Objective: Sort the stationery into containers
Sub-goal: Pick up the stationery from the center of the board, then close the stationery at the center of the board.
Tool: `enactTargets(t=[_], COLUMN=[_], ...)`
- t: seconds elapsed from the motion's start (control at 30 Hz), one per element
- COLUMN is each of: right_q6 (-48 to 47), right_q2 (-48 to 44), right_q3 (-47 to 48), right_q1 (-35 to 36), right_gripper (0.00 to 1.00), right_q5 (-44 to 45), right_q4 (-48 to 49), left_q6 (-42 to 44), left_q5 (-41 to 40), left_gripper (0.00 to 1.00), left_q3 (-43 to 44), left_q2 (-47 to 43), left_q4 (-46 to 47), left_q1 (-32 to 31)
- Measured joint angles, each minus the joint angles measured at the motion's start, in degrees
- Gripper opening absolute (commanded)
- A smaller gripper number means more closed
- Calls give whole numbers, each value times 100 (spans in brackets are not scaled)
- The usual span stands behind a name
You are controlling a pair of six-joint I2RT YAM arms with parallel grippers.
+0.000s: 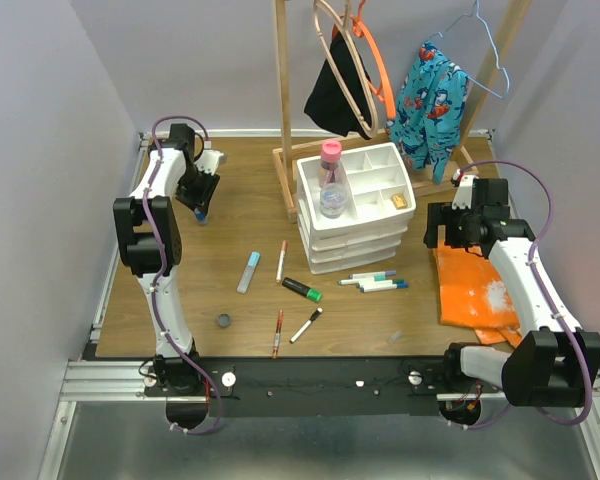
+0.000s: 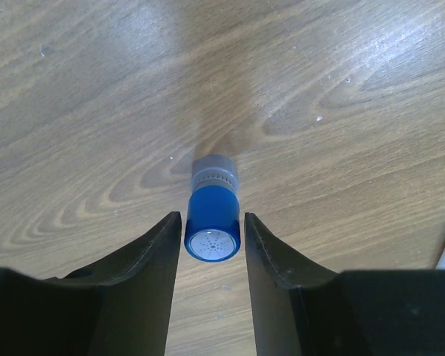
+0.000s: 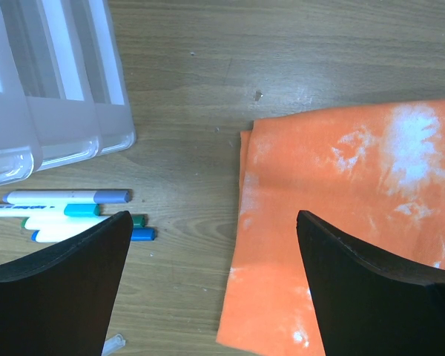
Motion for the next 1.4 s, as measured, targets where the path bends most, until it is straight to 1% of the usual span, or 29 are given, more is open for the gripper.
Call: enactTargets(t=[0.1,0.33,0.5,0.63,0.8,0.9,0.97,1.03,1.13,1.23,1.33,1.4], right_q6=[0,0,0,0,0,-2,-2,-7,-46,-68,-94,-107], right_q2=[0,0,-2,-2,-13,-31,-44,-52,-52,-59,-70,-72], right_q3=[0,0,-15,-48,-94,-96,-101,-109,-114,-118,-138,-144], right_q1=[0,0,0,0,0,0,0,-2,0,0,-2,-2], right_gripper=[99,99,99,99,99,99,99,99,99,99,99,99], right_q5=[0,0,0,0,0,0,-2,-22,-42,-44,-59,-81], right_q4=[0,0,4,24,37,39,42,42,46,79,120,125], left_q6=[-13,-20,-39,-46,-37,79,192,404,774,1163,1644,1904], left_q5=[0,0,2,4,48,149,243,372,581,833,1062,1180], left_gripper=[49,44,43,37,36,37,36,36,36,36,37,37], left_q3=[-48,-267,-278,-278,-278,-341,-459,-728,-1257,-2079,-2994,-3438], left_q2=[0,0,0,0,-22,-201,-511,-1040,-2098,-3274,-4218,-4559], left_q4=[4,9,15,17,-31,-168,-334,-549,-911,-1154,-1379,-1488], left_q1=[0,0,0,0,0,0,0,-17,-76,-203,-393,-501])
